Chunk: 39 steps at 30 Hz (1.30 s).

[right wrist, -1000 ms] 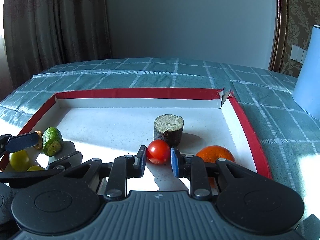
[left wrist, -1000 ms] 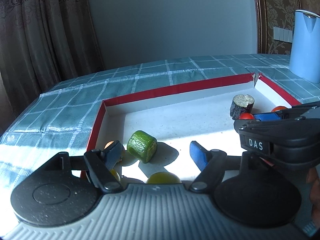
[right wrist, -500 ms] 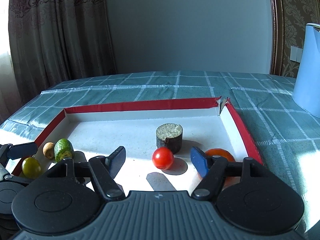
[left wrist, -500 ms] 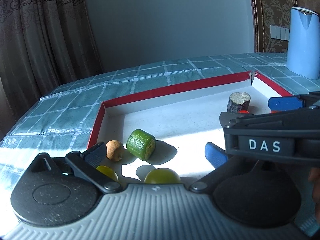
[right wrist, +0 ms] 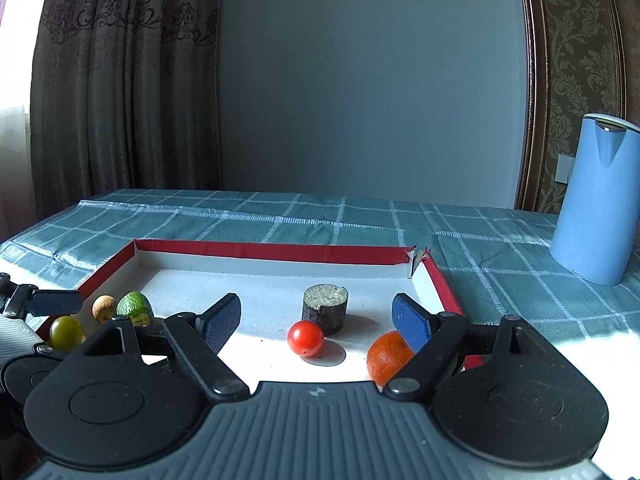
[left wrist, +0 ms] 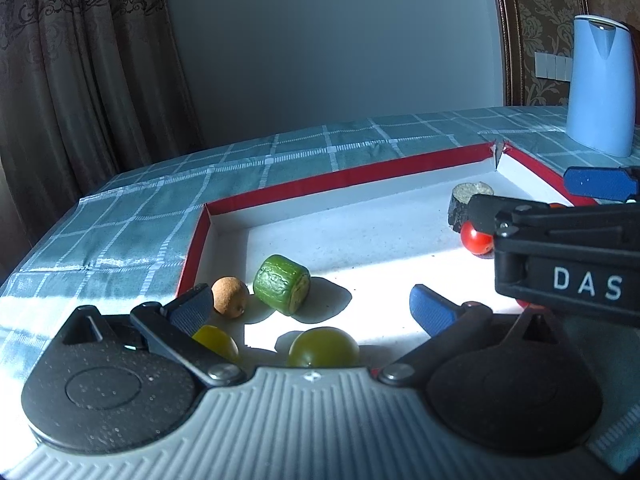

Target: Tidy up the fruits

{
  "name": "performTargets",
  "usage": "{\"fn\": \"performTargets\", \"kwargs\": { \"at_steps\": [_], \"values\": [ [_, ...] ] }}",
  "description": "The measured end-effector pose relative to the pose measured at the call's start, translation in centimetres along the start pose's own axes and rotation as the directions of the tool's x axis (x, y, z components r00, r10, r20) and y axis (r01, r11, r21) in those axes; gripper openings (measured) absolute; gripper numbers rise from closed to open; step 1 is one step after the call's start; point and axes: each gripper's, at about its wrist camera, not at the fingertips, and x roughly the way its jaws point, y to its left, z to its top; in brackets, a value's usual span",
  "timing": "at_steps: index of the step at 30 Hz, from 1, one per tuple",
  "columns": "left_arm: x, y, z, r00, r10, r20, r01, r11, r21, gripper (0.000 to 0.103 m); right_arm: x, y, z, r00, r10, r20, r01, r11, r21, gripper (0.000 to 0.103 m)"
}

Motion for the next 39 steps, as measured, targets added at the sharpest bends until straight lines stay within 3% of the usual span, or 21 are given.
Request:
{"fn": "performTargets", "kwargs": {
  "at_steps": [15, 24, 32, 39],
  "values": [
    [-1.2, 0.4, -0.5, 0.999, 0.022, 0.025, -0.022, 1.000, 0.009, 0.103, -1.2, -2.5, -0.7, 0.999, 0.023, -0.031, -0.019, 0.993, 0.119, 0.087],
    [-4.0, 1.6, -1.7, 0.997, 0.004, 0.073, -0.002, 1.000, -0.030, 0.103, -2.1, -2.6, -1.2, 0.999, 0.028, -0.042, -0.023, 0.994, 0.111, 0.087],
    [-5.7, 1.9, -3.0, 0.998, -0.050, 0.046, 0.051, 0.998, -0.026, 0.103, -3.0, -3.8, -1.8, 0.998, 0.031, -0.053, -0.022, 0.987, 0.161, 0.087],
    [-8.9, 1.3, -4.2, 0.976, -0.174, 0.132, 0.176, 0.984, -0.004, 0.103, -3.4, -4.0, -2.1, 0.998, 0.030, -0.054, -0.021, 0.986, 0.164, 0.087]
  ]
}}
